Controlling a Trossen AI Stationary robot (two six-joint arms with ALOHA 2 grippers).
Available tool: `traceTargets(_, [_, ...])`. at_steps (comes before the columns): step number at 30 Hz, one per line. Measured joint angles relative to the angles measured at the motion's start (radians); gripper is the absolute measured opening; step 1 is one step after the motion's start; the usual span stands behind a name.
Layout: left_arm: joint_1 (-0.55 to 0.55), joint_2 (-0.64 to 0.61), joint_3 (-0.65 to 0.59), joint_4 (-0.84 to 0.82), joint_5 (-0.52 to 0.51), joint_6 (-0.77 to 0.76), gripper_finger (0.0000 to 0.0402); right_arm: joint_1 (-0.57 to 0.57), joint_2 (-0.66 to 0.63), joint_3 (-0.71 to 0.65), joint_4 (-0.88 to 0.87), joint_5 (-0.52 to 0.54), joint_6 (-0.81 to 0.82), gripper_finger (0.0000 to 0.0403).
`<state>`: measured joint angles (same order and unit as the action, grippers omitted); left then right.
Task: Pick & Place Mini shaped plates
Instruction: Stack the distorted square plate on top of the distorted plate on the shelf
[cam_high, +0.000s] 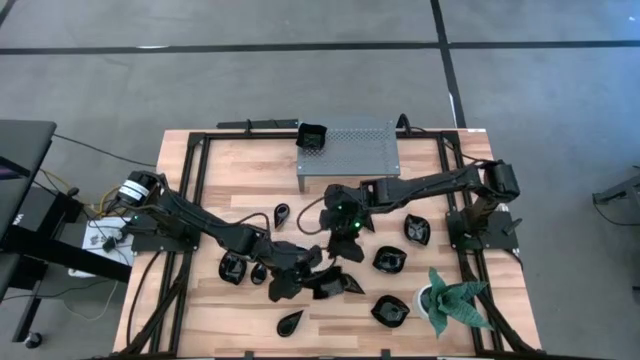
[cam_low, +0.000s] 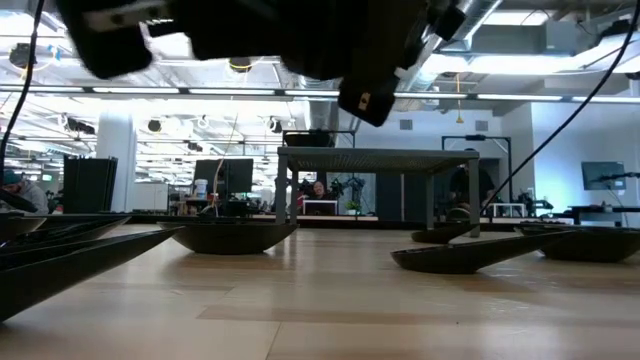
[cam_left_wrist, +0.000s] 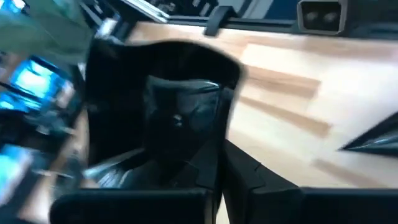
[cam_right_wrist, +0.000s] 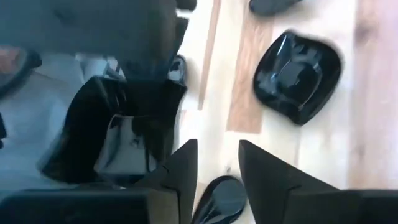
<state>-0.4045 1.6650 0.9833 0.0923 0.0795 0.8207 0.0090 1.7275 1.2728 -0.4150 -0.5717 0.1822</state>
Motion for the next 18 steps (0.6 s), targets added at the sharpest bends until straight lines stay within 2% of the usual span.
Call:
traceTargets(6, [0.001, -0.001, 0.0, -0.028, -0.021, -0.239, 0.001, -0.049, -0.011, 0.037, -0.053, -0.001, -0.091, 0.0138])
traceTargets(10, [0.012, -0.008, 0.0, -0.024, -0.13, -0.263, 0.0013, -0.08, -0.043, 0.099, -0.224, 0.007, -0.183, 0.0139])
traceTargets(13, [0.045, -0.014, 0.0, -0.025, -0.204, -0.299, 0.0009, -0.09, -0.102, 0.13, -0.343, 0.081, -0.256, 0.0132])
traceTargets(18, [0.124, -0.031, 0.0, -0.04, -0.212, -0.371, 0.0012, -0.104, -0.262, 0.125, -0.459, 0.239, -0.297, 0.0124])
